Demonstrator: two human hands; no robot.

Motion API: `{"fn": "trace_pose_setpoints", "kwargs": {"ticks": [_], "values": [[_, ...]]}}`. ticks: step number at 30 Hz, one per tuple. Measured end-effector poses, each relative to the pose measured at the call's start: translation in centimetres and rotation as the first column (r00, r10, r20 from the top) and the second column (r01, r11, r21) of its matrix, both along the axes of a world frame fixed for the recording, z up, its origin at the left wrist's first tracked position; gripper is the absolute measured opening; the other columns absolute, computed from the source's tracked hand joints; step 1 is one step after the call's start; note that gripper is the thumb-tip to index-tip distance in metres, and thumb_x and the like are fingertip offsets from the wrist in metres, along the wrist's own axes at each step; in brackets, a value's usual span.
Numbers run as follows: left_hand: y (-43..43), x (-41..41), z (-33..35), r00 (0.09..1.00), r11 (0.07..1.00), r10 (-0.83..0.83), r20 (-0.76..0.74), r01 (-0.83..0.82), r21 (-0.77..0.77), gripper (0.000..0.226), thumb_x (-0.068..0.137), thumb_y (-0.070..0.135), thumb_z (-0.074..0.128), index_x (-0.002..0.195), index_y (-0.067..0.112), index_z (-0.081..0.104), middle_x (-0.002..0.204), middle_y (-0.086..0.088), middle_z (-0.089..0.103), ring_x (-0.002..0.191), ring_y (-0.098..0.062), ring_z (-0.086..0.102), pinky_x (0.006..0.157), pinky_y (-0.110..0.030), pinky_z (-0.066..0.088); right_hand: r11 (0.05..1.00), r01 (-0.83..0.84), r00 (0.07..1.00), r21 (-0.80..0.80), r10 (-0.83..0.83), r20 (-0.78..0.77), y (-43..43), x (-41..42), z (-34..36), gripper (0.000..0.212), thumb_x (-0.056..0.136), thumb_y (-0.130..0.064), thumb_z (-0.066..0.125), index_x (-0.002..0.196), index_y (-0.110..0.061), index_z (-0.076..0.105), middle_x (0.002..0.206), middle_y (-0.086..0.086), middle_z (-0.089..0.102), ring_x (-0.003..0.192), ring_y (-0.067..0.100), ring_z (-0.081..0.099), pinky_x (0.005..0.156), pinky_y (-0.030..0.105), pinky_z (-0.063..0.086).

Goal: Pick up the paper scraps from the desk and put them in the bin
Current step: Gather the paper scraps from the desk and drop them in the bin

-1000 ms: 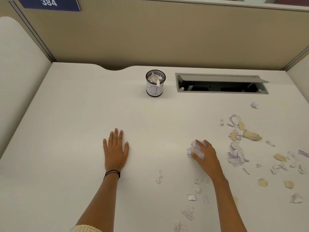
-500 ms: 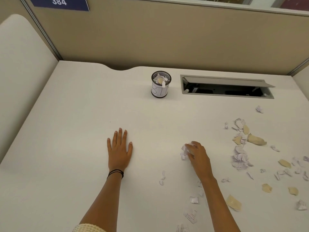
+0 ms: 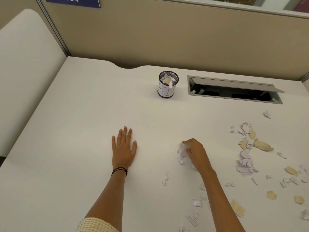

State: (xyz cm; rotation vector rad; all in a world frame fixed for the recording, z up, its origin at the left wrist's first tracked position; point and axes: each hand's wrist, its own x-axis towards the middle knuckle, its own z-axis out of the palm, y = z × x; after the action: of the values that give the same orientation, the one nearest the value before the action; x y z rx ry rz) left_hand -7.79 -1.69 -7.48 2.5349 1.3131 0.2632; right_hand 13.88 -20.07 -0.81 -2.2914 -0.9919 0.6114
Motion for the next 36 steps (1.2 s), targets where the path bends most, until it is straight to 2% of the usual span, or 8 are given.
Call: {"fn": "trace_pose_setpoints", "kwargs": {"ticks": [4, 12, 18, 24, 27, 29, 31, 36], "values": [[0.0, 0.0, -0.1, 1.000, 1.000, 0.002, 0.003, -0.002, 0.002, 0.061, 0.093, 0.042, 0.018, 0.149, 0.019, 0.025, 0.156, -0.001, 0.018, 0.144, -0.017, 0.014, 0.117, -0.044, 0.004, 0.987, 0.124, 0.991, 0.105, -0.128, 0.030, -0.1, 0.4, 0.9, 0.035, 0.088, 0.005, 0.051, 0.120, -0.009, 0.058, 0.116, 0.008, 0.061, 0.103, 0.015, 0.056, 0.090, 0.024, 0.043], [0.0, -0.1, 0.0, 1.000, 1.000, 0.003, 0.011, -0.002, -0.001, 0.061, 0.093, 0.042, 0.018, 0.148, 0.018, 0.027, 0.156, -0.002, 0.019, 0.143, -0.018, 0.016, 0.117, -0.046, 0.006, 0.993, 0.098, 0.993, -0.061, -0.101, -0.064, -1.6, 1.3, 1.5, 0.037, 0.088, -0.018, 0.060, 0.125, -0.018, 0.053, 0.127, 0.004, 0.053, 0.116, 0.022, 0.052, 0.100, 0.037, 0.043], [-0.1, 0.0, 0.0, 1.000, 1.000, -0.001, 0.014, 0.001, -0.002, 0.062, 0.093, 0.043, 0.017, 0.148, 0.018, 0.026, 0.156, -0.002, 0.020, 0.143, -0.019, 0.016, 0.116, -0.047, 0.007, 0.958, -0.044, 0.999, -0.283, 0.040, -0.020, -1.2, -0.6, 1.6, 0.061, 0.084, -0.034, 0.064, 0.137, -0.022, 0.037, 0.133, 0.009, 0.037, 0.120, 0.025, 0.043, 0.090, 0.030, 0.042], [-0.2, 0.0, 0.2, 1.000, 1.000, 0.002, 0.023, -0.001, -0.007, 0.062, 0.092, 0.043, 0.017, 0.148, 0.018, 0.026, 0.156, -0.002, 0.019, 0.143, -0.018, 0.016, 0.116, -0.047, 0.007, 0.899, -0.082, 0.966, -0.430, 0.177, 0.187, 0.4, -4.2, 1.3, 0.052, 0.089, -0.027, 0.058, 0.135, -0.027, 0.035, 0.142, 0.006, 0.023, 0.125, 0.023, 0.033, 0.085, 0.035, 0.050], [-0.1, 0.0, 0.1, 1.000, 1.000, 0.005, 0.018, -0.005, -0.006, 0.061, 0.093, 0.042, 0.019, 0.148, 0.018, 0.026, 0.156, -0.002, 0.020, 0.143, -0.018, 0.017, 0.116, -0.047, 0.008, 0.917, -0.051, 0.953, -0.396, 0.163, 0.256, 1.2, -5.1, 0.4, 0.039, 0.089, -0.016, 0.056, 0.126, -0.023, 0.046, 0.136, 0.007, 0.034, 0.118, 0.024, 0.042, 0.068, 0.030, 0.049], [-0.1, -0.1, 0.0, 1.000, 1.000, 0.004, 0.012, -0.004, -0.007, 0.061, 0.093, 0.042, 0.019, 0.148, 0.019, 0.025, 0.156, -0.001, 0.019, 0.143, -0.017, 0.015, 0.116, -0.047, 0.008, 0.943, -0.079, 0.946, -0.322, 0.173, 0.273, 1.6, -5.3, -0.3, 0.032, 0.075, -0.005, 0.070, 0.102, -0.018, 0.060, 0.115, 0.009, 0.053, 0.093, 0.024, 0.057, 0.040, 0.019, 0.031], [-0.1, -0.1, 0.0, 1.000, 1.000, 0.005, 0.010, -0.005, -0.011, 0.061, 0.093, 0.042, 0.018, 0.149, 0.019, 0.025, 0.156, -0.001, 0.018, 0.143, -0.017, 0.014, 0.116, -0.046, 0.006, 0.949, -0.101, 0.907, -0.298, 0.211, 0.363, 2.0, -4.8, -1.1, 0.034, 0.058, 0.004, 0.078, 0.079, -0.017, 0.061, 0.090, 0.006, 0.058, 0.068, 0.018, 0.059, 0.038, 0.011, 0.005], [0.0, 0.0, 0.0, 1.000, 1.000, 0.000, 0.016, 0.000, 0.004, 0.059, 0.093, 0.040, 0.021, 0.148, 0.018, 0.027, 0.156, -0.002, 0.021, 0.143, -0.018, 0.017, 0.116, -0.044, 0.004, 0.977, -0.056, 0.962, -0.206, 0.109, 0.252, 3.6, -2.3, -1.2, 0.023, 0.081, 0.008, 0.047, 0.091, -0.006, 0.062, 0.097, 0.009, 0.055, 0.083, 0.022, 0.058, 0.060, 0.029, 0.042]]}}
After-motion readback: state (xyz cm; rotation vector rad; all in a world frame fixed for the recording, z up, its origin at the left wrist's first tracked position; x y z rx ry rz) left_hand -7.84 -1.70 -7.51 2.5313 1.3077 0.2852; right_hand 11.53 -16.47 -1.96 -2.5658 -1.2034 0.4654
